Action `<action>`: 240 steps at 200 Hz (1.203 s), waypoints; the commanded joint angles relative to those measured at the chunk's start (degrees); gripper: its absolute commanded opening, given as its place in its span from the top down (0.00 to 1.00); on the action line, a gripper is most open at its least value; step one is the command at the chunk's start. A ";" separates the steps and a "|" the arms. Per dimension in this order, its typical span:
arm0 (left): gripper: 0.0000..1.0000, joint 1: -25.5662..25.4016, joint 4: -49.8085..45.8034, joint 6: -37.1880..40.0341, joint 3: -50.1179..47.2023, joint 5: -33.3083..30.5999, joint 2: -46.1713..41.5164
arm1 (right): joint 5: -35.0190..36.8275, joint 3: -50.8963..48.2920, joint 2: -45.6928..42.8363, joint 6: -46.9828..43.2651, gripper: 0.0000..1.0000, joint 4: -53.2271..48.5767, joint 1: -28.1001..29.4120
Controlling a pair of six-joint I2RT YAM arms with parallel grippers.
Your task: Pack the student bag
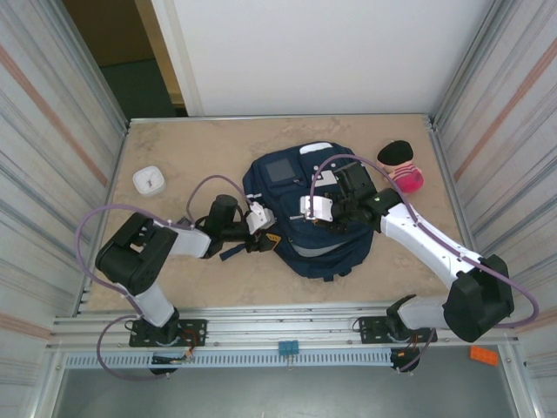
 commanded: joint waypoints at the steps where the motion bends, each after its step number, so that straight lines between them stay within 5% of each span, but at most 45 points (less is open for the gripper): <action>1: 0.45 -0.37 4.87 -3.16 0.77 -1.49 1.24 | -1.99 2.20 -0.55 -0.77 1.00 -0.41 -0.33; 25: 0.48 -0.25 7.24 -4.72 0.92 -3.17 1.33 | -1.76 2.27 -0.33 -0.83 1.00 -0.42 -0.33; 61: 0.83 -0.64 7.07 -2.73 -0.16 0.35 0.79 | -1.04 2.29 -0.13 -0.63 1.00 0.22 -0.41; 92: 1.00 -1.28 3.06 -0.77 -1.43 1.74 -2.03 | 1.45 1.98 0.67 0.87 1.00 2.15 -0.50; 149: 1.00 -3.59 1.63 -6.08 -4.90 -4.13 -7.18 | 1.75 1.07 3.16 5.66 1.00 6.22 -1.03; 157: 1.00 -4.00 0.65 -7.33 -4.78 -6.84 -7.78 | 2.03 1.59 2.97 9.87 1.00 6.09 -1.03; 173: 1.00 -4.44 -0.85 -9.18 -4.15 -10.43 -7.85 | 2.97 2.60 1.14 24.06 0.73 5.26 -1.03; 204: 1.00 -4.45 -0.32 -10.33 -3.73 -11.55 -7.32 | 4.01 1.46 -5.90 55.26 0.37 -2.29 -1.03; 240: 1.00 -4.33 -1.12 -10.50 -3.62 -13.02 -7.71 | 2.08 -8.45 -17.31 90.07 0.31 -3.35 -0.86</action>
